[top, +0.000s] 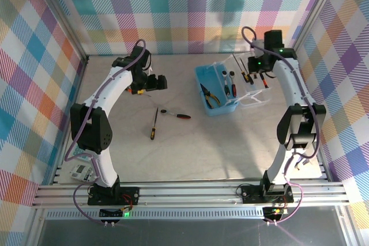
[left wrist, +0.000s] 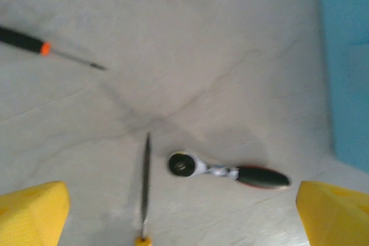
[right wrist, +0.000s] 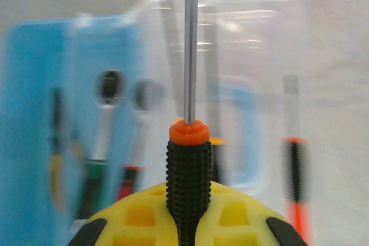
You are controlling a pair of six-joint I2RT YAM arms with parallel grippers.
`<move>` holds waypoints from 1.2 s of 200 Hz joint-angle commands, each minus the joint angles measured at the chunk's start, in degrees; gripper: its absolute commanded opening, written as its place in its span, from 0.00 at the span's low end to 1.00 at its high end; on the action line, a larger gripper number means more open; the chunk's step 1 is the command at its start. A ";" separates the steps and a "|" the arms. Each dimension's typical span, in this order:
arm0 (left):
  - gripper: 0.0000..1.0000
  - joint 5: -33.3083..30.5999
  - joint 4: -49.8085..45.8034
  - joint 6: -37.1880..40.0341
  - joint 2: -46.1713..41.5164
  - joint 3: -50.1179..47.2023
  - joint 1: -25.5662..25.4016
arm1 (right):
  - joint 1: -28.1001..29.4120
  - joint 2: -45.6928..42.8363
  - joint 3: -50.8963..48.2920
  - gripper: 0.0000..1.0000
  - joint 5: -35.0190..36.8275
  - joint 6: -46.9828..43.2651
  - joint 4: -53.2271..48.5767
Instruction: Pack the tool kit
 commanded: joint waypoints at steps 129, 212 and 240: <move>1.00 -2.21 -2.84 2.23 1.21 -3.38 0.30 | -1.46 11.80 6.11 0.16 7.99 -9.82 -0.81; 1.00 -1.64 -2.84 1.85 1.30 -3.78 0.30 | -1.49 9.32 7.09 0.34 7.73 -9.53 -2.84; 0.98 3.61 0.17 -6.65 -0.20 -6.08 0.22 | -1.11 4.97 7.07 0.53 5.18 -9.01 -4.43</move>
